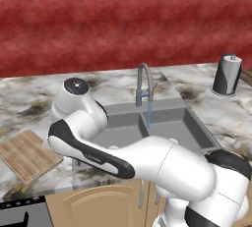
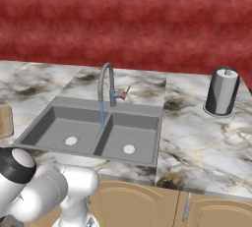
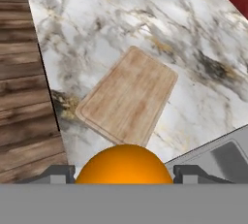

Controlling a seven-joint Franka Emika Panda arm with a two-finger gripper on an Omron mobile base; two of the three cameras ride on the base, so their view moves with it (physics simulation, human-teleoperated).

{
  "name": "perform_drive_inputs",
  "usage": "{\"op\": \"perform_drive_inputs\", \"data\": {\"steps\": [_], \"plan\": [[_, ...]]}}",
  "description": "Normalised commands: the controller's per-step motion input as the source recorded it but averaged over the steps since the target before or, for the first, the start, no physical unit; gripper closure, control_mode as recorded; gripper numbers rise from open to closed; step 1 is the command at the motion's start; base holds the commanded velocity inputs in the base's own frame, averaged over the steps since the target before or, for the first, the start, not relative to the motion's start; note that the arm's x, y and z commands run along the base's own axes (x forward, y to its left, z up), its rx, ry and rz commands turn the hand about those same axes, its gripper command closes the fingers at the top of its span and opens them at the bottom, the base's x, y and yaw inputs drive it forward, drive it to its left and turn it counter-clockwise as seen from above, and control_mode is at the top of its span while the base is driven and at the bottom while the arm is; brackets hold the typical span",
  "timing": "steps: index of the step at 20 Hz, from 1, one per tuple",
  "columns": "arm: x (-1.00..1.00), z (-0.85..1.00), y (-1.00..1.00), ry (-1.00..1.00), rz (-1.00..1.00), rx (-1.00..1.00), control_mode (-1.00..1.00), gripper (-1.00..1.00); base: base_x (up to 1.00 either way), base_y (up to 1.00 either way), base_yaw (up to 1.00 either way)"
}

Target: Pick the orange from the sink and place it on the cutting board to airdry. Then turn off the sink faucet.

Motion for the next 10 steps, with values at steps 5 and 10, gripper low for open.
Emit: {"op": "perform_drive_inputs", "data": {"steps": [5, 10], "plan": [[0.03, -0.08, 0.17, -0.03, 0.04, 0.00, -1.00, 1.00, 0.00, 0.00, 0.00], [0.14, -0.18, 0.09, 0.00, 0.01, 0.00, -1.00, 1.00, 0.00, 0.00, 0.00]]}}
